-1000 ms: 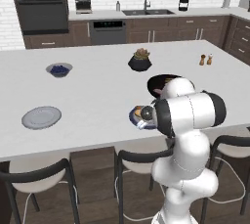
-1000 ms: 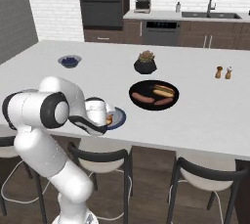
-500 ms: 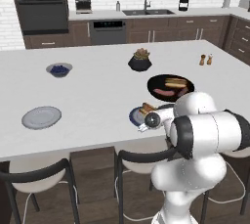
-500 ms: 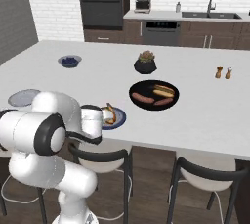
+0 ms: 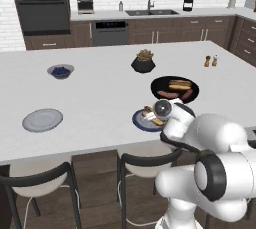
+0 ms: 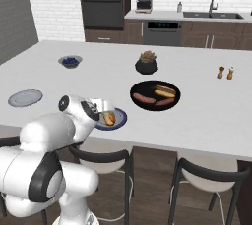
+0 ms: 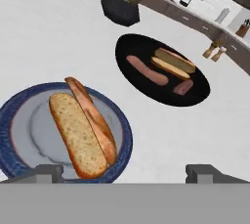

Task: Place one bun and one sausage from the bowl on each plate.

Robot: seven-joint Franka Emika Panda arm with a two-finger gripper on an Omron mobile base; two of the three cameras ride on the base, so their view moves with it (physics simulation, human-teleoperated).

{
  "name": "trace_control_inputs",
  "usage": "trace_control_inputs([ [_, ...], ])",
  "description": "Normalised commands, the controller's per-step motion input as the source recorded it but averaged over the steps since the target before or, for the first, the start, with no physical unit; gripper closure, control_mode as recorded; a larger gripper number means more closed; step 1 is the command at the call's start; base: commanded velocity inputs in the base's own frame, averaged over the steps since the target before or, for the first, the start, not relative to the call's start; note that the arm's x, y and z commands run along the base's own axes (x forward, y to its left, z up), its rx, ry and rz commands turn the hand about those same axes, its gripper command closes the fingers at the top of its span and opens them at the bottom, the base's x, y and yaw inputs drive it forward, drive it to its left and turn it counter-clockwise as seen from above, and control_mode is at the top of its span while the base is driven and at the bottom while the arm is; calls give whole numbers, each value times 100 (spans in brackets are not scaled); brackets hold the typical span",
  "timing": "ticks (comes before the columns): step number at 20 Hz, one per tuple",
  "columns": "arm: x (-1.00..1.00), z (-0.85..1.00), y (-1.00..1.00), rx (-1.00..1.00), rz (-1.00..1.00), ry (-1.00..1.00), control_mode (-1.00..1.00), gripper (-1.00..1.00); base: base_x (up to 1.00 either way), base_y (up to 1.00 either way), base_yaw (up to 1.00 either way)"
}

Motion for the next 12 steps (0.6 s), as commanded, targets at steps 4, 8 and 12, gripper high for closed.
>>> trace_control_inputs([
  [4, 13, 100, -5, 25, -10, 29, -100, -100, 0, 0, 0],
  [8, 58, 100, -40, 27, -15, 51, -100, -100, 0, 0, 0],
  [12, 68, 62, -33, 17, -10, 49, -100, -100, 0, 0, 0],
])
